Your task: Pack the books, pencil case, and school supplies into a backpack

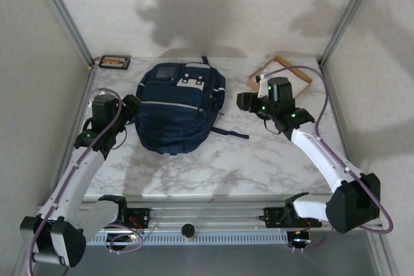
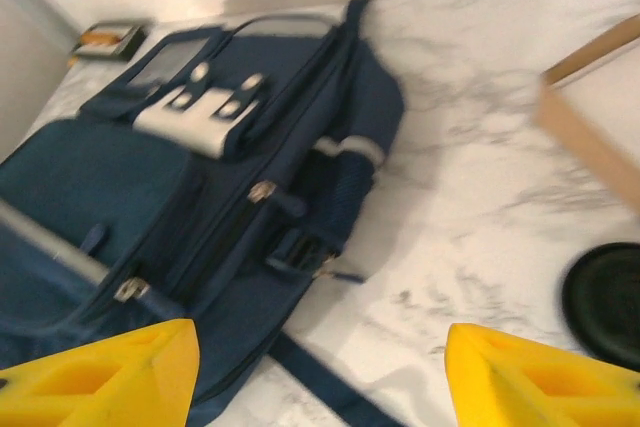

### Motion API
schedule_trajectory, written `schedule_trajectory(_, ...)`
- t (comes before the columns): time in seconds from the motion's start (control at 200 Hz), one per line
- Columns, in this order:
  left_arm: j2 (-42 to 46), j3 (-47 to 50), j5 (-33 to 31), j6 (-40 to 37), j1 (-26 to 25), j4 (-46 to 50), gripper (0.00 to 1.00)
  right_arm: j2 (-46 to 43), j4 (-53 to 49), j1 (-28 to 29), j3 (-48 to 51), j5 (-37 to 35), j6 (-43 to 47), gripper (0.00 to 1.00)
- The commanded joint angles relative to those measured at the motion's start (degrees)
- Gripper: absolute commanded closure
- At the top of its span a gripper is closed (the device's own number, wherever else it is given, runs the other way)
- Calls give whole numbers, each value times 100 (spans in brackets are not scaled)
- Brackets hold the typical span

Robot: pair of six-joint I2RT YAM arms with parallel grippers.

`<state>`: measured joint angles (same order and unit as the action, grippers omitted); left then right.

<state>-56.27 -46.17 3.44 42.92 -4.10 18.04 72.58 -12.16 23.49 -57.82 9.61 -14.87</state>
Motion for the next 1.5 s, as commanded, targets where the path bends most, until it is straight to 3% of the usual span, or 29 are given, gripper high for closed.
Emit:
schedule_trajectory(0.0,272,504,418,609,-159,-211,21,317,929,232,367,1328,528,43)
schedule_trajectory(0.04,321,679,491,971,-272,-363,21,542,986,284,324,1687,695,47)
schedule_trajectory(0.125,358,1039,744,1684,-591,-857,23,895,1240,539,306,2127,1210,46)
schedule_trajectory(0.28,221,1457,452,2930,-1456,-1807,23,1391,2097,642,367,2784,1785,43)
schedule_trajectory(0.381,-212,1378,347,3198,-1684,-2096,24,1653,2412,666,302,3128,2345,46)
schedule_trajectory(0.606,-798,1053,-15,3211,-1752,-2051,29,2082,2625,661,175,3542,3623,51)
schedule_trajectory(0.841,-1023,940,-428,3173,-1719,-1861,48,2812,1766,670,-570,3735,4588,59)
schedule_trajectory(1.137,-1167,754,-930,2826,-1472,-1390,74,3103,1752,678,-762,3439,5001,70)
schedule_trajectory(1.227,-1166,797,-942,2727,-1298,-1363,77,3053,2071,683,-644,3359,4875,65)
schedule_trajectory(1.387,-1178,864,-799,2552,-1044,-1366,83,3330,1850,965,-1022,2844,4889,67)
schedule_trajectory(1.492,-1184,908,-727,2483,-979,-1415,87,3236,2162,1134,-899,2944,4736,63)
